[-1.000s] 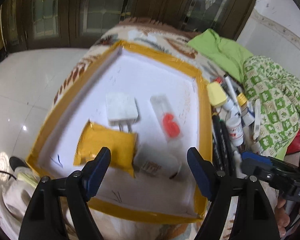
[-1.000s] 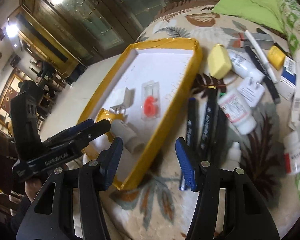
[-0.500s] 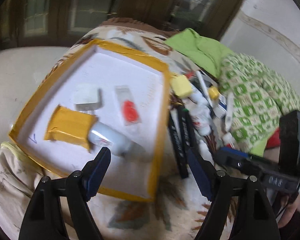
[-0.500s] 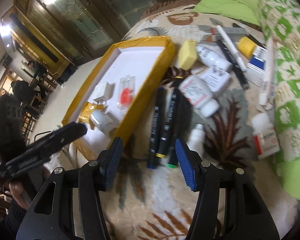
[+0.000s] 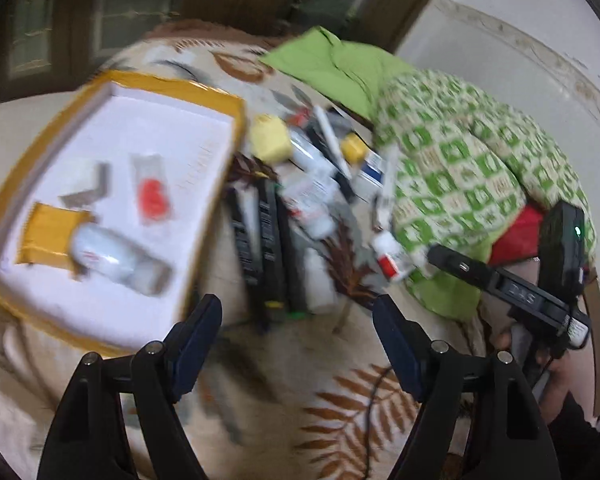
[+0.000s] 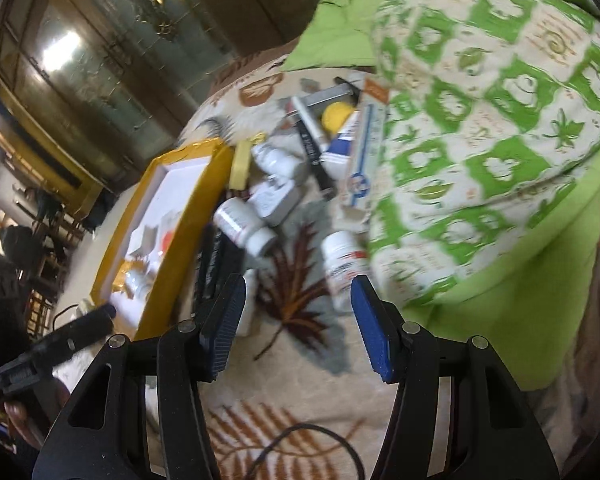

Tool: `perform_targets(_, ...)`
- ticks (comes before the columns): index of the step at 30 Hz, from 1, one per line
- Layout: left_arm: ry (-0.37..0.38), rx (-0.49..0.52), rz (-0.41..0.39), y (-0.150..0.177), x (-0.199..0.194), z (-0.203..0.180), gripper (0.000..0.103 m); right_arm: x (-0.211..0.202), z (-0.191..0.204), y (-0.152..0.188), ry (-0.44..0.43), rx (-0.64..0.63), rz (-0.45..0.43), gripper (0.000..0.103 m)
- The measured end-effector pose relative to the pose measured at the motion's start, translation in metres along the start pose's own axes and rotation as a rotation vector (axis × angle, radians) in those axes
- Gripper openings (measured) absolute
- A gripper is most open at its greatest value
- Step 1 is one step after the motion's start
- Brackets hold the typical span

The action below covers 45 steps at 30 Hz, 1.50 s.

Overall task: Organize objects
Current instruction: 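Grasp the red-labelled pill bottle with the right tool while the left tool grasps the dropper bottle, then carry the pill bottle and dropper bottle into the tray and open both tools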

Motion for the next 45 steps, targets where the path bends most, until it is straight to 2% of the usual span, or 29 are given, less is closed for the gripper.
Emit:
perform_targets(3, -0.048, 0.035, 0.039, 0.001, 0.023, -0.01, 0.076, 0.01, -0.006, -0.002, 0.047, -0.032, 0.025, 0.055)
perform_targets(4, -0.05, 0.047, 0.043, -0.001, 0.028, -0.011, 0.072, 0.016, -0.008, -0.001, 0.073, -0.052, 0.041, 0.055)
perform_targets(6, -0.06, 0.105, 0.052, -0.001, 0.042, -0.02, 0.058, 0.025, -0.008, 0.001, 0.103, -0.062, 0.066, 0.054)
perform_targets(7, -0.087, 0.138, 0.063, 0.003, 0.051, -0.02, 0.052, 0.028, -0.01, 0.002, 0.123, -0.068, 0.077, 0.052)
perform_targets(9, -0.088, 0.149, 0.085, 0.01, 0.058, -0.017, 0.052, 0.035, -0.01, 0.003, 0.124, -0.086, 0.1, 0.052)
perform_targets(11, -0.057, 0.134, 0.105, 0.015, 0.061, -0.017, 0.052, 0.043, -0.011, 0.004, 0.136, -0.106, 0.117, 0.051)
perform_targets(13, -0.06, 0.123, 0.1, 0.011, 0.062, -0.018, 0.052, 0.055, -0.018, 0.004, 0.16, -0.104, 0.139, 0.045)
perform_targets(14, -0.049, 0.127, 0.1, 0.008, 0.064, -0.021, 0.052, 0.059, -0.02, 0.006, 0.162, -0.088, 0.15, 0.034)
perform_targets(16, -0.055, 0.15, 0.112, 0.006, 0.07, -0.029, 0.052, 0.061, -0.022, 0.01, 0.135, -0.059, 0.158, 0.034)
perform_targets(19, -0.082, 0.178, 0.165, 0.006, 0.094, -0.04, 0.036, 0.057, -0.025, 0.012, 0.119, -0.032, 0.163, 0.034)
perform_targets(21, -0.167, 0.188, 0.227, 0.012, 0.118, -0.031, 0.031, 0.055, -0.025, 0.014, 0.103, -0.009, 0.165, 0.034)
perform_targets(22, -0.185, 0.185, 0.241, 0.014, 0.124, -0.027, 0.025, 0.054, -0.026, 0.015, 0.092, 0.005, 0.162, 0.034)
perform_targets(25, -0.157, 0.193, 0.198, 0.016, 0.118, -0.031, 0.025, 0.055, -0.027, 0.018, 0.073, 0.039, 0.156, 0.034)
perform_targets(29, -0.054, 0.124, 0.202, 0.029, 0.099, -0.026, 0.025, 0.057, -0.025, 0.018, 0.068, 0.064, 0.15, 0.034)
perform_targets(33, 0.044, 0.029, 0.156, 0.021, 0.067, -0.014, 0.025, 0.06, -0.014, 0.02, 0.078, 0.034, 0.165, 0.034)
perform_targets(39, 0.108, -0.089, 0.126, 0.011, 0.043, 0.006, 0.025, 0.063, 0.021, 0.045, -0.006, 0.03, 0.233, 0.034)
perform_targets(42, 0.107, -0.097, 0.071, 0.003, 0.024, 0.014, 0.025, 0.055, 0.045, 0.04, -0.055, 0.025, 0.195, 0.034)
perform_targets(45, 0.1, -0.132, 0.048, -0.003, 0.009, 0.031, 0.025, 0.049, 0.076, 0.029, -0.098, -0.009, 0.161, 0.034)
Point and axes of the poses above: each gripper's, at about its wrist camera, not at the fingertips, and x roughly the way its jaws point, z to its left, y to its underside, the point moved 10 cm from there along x, roughly the way its jaws point, and after that the axes turned 6 degrees about -x, right-handed, at the moved point
